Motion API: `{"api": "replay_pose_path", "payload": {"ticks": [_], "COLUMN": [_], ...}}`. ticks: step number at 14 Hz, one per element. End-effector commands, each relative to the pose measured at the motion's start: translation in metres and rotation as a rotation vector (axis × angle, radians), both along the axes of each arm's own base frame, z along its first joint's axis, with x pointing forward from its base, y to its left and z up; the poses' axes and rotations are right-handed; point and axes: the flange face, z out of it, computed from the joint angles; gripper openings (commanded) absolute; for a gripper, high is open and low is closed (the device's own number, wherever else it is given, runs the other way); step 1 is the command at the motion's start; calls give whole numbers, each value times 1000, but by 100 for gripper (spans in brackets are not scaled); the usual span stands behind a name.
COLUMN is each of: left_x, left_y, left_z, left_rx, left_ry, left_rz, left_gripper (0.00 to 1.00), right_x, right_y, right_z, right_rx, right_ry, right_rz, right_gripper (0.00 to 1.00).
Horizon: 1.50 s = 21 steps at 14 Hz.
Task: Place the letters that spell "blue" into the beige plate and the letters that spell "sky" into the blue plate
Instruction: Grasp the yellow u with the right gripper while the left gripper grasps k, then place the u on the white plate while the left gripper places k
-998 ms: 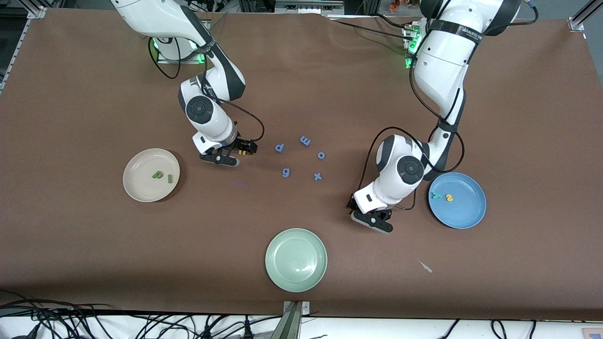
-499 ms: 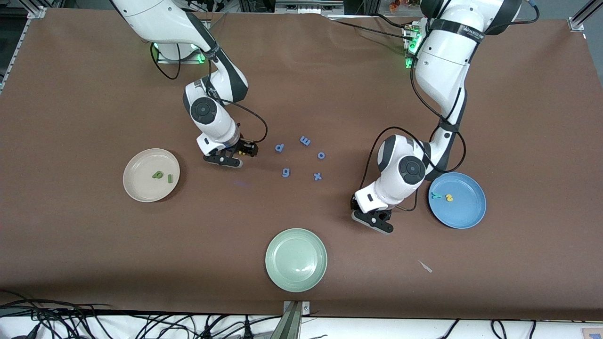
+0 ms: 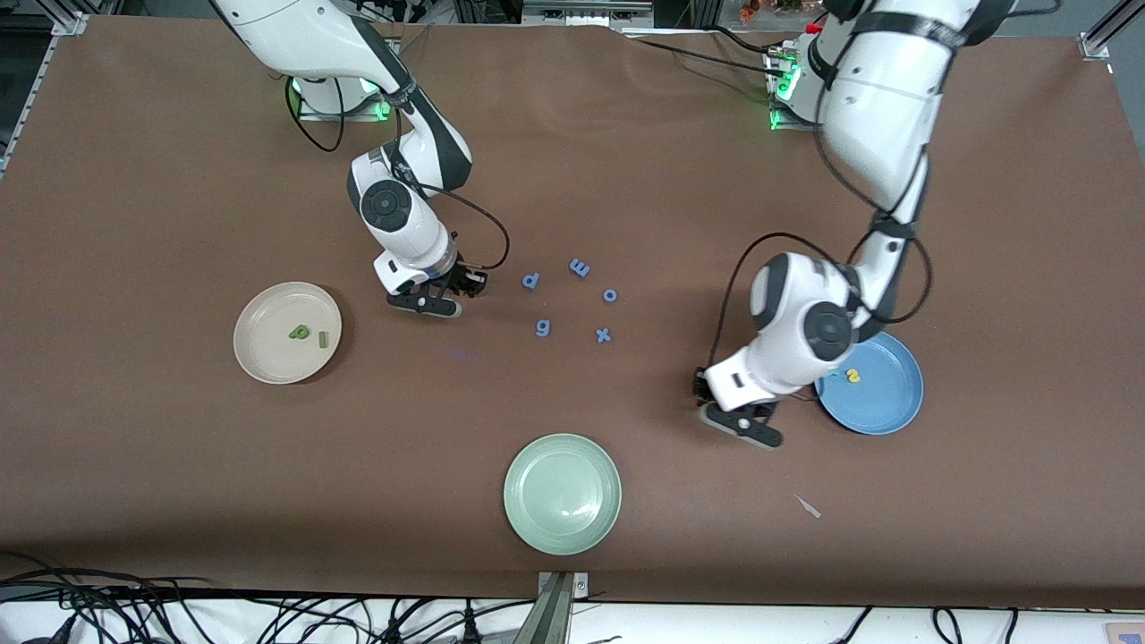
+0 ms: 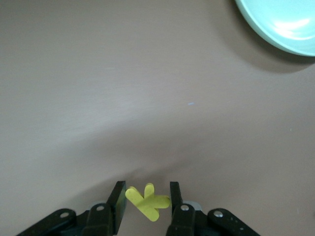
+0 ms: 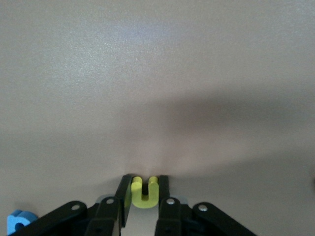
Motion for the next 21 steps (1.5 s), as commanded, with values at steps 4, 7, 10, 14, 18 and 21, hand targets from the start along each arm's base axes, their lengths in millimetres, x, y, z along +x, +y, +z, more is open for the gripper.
{"api": "replay_pose_path", "payload": {"ticks": [4, 7, 10, 14, 18, 21], "left_x": [-27, -34, -33, -60, -78, -86], "left_y": [204, 269, 276, 267, 242, 244], "left_z": [-4, -26, -23, -15, 64, 122], "left_rx": [-5, 40, 58, 54, 73, 86], "left_ry": [21, 42, 38, 67, -35, -115], "left_rz": [-160, -174, -178, -173, -206, -201], "left_gripper": [26, 28, 84, 100, 100, 100], "right_x": [22, 44, 65, 80, 91, 89], "right_y": [-33, -100, -186, -276, -271, -241], "right_z": [39, 69, 71, 51, 57, 69], "right_rx": [-48, -76, -101, -122, -121, -101], "right_ry": [45, 63, 81, 86, 74, 133], "right_rz": [73, 237, 352, 421, 416, 383], "right_gripper": [13, 13, 14, 16, 100, 100]}}
